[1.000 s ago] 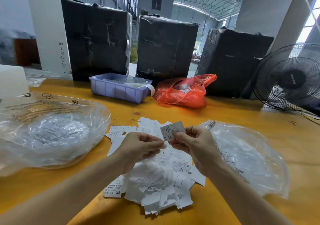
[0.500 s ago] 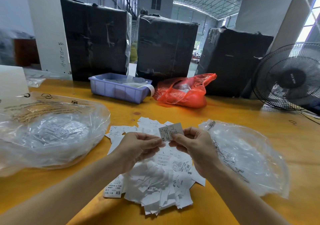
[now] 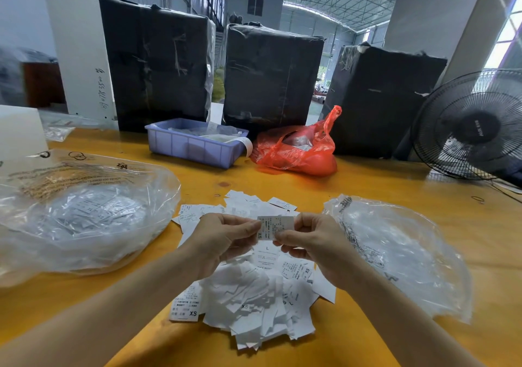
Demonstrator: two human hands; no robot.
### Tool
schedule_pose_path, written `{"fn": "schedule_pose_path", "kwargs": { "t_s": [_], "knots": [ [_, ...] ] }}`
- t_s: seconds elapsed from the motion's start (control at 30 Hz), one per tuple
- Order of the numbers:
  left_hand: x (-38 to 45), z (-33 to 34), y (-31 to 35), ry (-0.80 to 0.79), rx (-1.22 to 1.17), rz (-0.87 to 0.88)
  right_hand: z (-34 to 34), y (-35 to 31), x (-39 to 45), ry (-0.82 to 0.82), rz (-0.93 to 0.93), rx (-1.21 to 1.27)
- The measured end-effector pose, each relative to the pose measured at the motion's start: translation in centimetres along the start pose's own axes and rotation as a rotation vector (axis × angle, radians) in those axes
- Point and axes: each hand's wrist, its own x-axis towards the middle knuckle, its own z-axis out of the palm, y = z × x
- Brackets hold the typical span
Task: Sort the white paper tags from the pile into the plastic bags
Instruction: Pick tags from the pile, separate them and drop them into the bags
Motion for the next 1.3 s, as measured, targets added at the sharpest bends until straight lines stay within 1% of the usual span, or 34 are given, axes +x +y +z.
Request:
{"fn": "schedule_pose_path", "kwargs": {
  "t_s": [0.2, 0.33, 0.53, 0.6, 0.63, 0.7, 0.77, 0.83, 0.97, 1.13, 1.2, 1.3],
  "knots": [
    [0.0, 0.1, -0.1, 0.008, 0.006, 0.034, -0.7, -0.3, -0.2, -0.096, 0.057, -0.117],
    [-0.3, 0.2, -0.4, -0.062, 0.112, 0.034, -0.4, -0.2, -0.1, -0.09, 0.047, -0.131],
    [-0.5, 0.7, -0.8, -0.101, 0.177, 0.041, -0.3, -0.1, -0.2, -0.2, 0.079, -0.212],
    [-0.6, 0.8, -0.9, -0.124, 0.188, 0.039, 0.0, 0.1, -0.1, -0.162, 0.051, -0.213],
    [-0.6, 0.8, -0.9, -0.131, 0.178, 0.04, 0.1, 0.1, -0.1, -0.106, 0.017, -0.191],
    [-0.5, 0.8, -0.9, -0.125, 0.133, 0.037, 0.0, 0.2, 0.0, 0.036, -0.093, -0.152],
    [-0.5, 0.8, -0.7, -0.112, 0.099, 0.027, -0.1, 0.1, 0.1, 0.107, -0.212, -0.192],
    [-0.5, 0.8, -0.7, -0.11, 0.085, 0.019, -0.2, 0.1, 0.1, 0.108, -0.259, -0.258],
    [-0.7, 0.8, -0.7, -0.097, 0.09, 0.016, -0.1, 0.3, 0.2, 0.097, -0.278, -0.335],
    [-0.8, 0.9, -1.0, -0.101, 0.109, 0.007, 0.4, 0.3, 0.0, 0.06, -0.303, -0.273],
    [-0.8, 1.0, -1.0, -0.094, 0.056, 0.002, 0.7, 0.4, 0.0, 0.059, -0.312, -0.255],
    [-0.7, 1.3, -0.9, -0.047, -0.096, -0.018, 1.3, 0.6, -0.3, -0.002, -0.314, -0.244]
  ]
}}
